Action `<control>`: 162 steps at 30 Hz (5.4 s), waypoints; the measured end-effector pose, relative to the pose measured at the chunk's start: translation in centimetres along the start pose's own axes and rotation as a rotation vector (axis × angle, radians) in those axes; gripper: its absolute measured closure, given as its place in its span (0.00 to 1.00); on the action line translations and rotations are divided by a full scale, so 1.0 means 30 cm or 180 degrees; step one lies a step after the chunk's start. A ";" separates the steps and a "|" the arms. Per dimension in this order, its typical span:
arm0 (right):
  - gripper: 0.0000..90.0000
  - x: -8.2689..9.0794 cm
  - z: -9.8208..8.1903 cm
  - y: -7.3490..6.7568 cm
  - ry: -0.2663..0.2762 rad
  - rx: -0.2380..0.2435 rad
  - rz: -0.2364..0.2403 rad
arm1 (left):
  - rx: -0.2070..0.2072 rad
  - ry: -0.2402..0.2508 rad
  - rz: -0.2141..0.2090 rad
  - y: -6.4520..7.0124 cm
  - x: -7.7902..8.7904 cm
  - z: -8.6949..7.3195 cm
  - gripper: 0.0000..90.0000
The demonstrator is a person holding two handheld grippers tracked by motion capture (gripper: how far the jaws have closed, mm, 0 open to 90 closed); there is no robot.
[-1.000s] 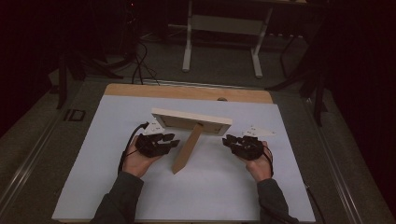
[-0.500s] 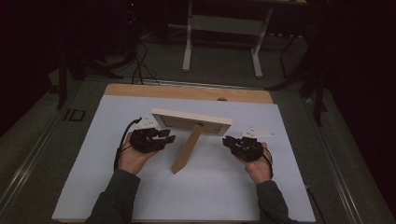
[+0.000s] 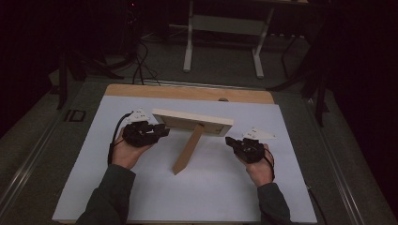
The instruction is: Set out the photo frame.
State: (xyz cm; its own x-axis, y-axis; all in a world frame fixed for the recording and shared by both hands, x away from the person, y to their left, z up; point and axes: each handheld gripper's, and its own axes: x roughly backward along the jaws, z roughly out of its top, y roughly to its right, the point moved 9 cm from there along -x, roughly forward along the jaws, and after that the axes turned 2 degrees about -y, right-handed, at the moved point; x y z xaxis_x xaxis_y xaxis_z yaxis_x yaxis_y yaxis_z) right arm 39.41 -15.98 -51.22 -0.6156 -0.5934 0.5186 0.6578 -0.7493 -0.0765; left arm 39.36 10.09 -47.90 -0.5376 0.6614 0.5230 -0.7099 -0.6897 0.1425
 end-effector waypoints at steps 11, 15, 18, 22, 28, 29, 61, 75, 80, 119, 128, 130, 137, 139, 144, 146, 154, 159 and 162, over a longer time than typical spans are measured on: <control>1.00 0.015 0.036 0.002 0.0051 0.0006 -0.0061 | 0.0044 0.0006 0.0093 -0.043 0.022 0.000 0.77; 1.00 0.017 0.043 0.003 0.0060 0.0005 -0.0072 | 0.0072 0.0034 0.0133 -0.061 0.034 0.000 0.76; 1.00 0.019 0.049 0.005 0.0075 -0.0010 -0.0078 | 0.0082 0.0049 0.0158 -0.072 0.043 0.000 0.76; 1.00 0.023 0.055 0.005 0.0085 0.0004 -0.0074 | 0.0082 0.0070 0.0222 -0.089 0.051 0.002 0.75; 1.00 0.028 0.061 0.009 0.0106 0.0009 -0.0083 | 0.0037 0.0008 0.0286 -0.114 0.056 0.003 0.76; 1.00 0.028 0.062 0.009 0.0107 0.0005 -0.0082 | 0.0025 0.0006 0.0300 -0.118 0.058 0.003 0.77; 1.00 0.040 0.093 -0.006 0.0166 0.0046 -0.0063 | 0.0115 0.0081 0.0723 -0.220 0.060 0.059 1.00; 1.00 0.049 0.080 0.045 0.0115 -0.0014 -0.0201 | 0.0011 0.0076 0.0656 -0.155 0.075 0.042 1.00; 1.00 0.048 0.097 0.072 0.0130 -0.0045 -0.0288 | -0.0006 0.0055 0.0599 -0.135 0.075 0.018 1.00; 1.00 0.011 0.252 0.096 0.0376 -0.0256 -0.0080 | -0.0160 -0.0054 0.0491 -0.067 -0.025 0.053 1.00; 1.00 0.011 0.251 0.084 0.0344 -0.0243 -0.0036 | -0.0168 -0.0087 0.0509 -0.062 -0.050 0.054 1.00; 1.00 0.014 0.252 0.081 0.0344 -0.0233 -0.0026 | -0.0172 -0.0095 0.0513 -0.059 -0.057 0.056 1.00; 1.00 0.017 0.248 0.071 0.0329 -0.0210 0.0012 | -0.0217 -0.0111 0.0512 -0.037 -0.081 0.069 1.00; 1.00 0.017 0.248 0.068 0.0321 -0.0204 0.0023 | -0.0245 -0.0124 0.0514 -0.030 -0.089 0.072 1.00; 1.00 0.017 0.247 0.064 0.0308 -0.0194 0.0054 | -0.0271 -0.0117 0.0484 -0.008 -0.104 0.083 1.00; 1.00 0.017 0.247 0.062 0.0299 -0.0182 0.0065 | -0.0277 -0.0102 0.0478 0.001 -0.107 0.089 1.00; 1.00 0.021 0.242 0.046 0.0276 -0.0126 0.0107 | -0.0316 -0.0104 0.0459 0.022 -0.120 0.099 1.00; 1.00 0.025 0.238 0.034 0.0268 -0.0083 0.0134 | -0.0349 -0.0106 0.0454 0.034 -0.127 0.103 1.00; 1.00 0.027 0.236 0.024 0.0273 -0.0052 0.0157 | -0.0340 -0.0101 0.0446 0.041 -0.133 0.106 1.00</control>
State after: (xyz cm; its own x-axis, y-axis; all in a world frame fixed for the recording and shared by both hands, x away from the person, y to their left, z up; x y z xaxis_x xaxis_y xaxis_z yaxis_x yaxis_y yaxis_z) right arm 42.45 -14.92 -44.81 -0.6179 -0.6522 0.4391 0.6815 -0.7228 -0.1145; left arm 42.08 5.68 -47.13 -0.6212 0.5503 0.5579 -0.6743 -0.7381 -0.0228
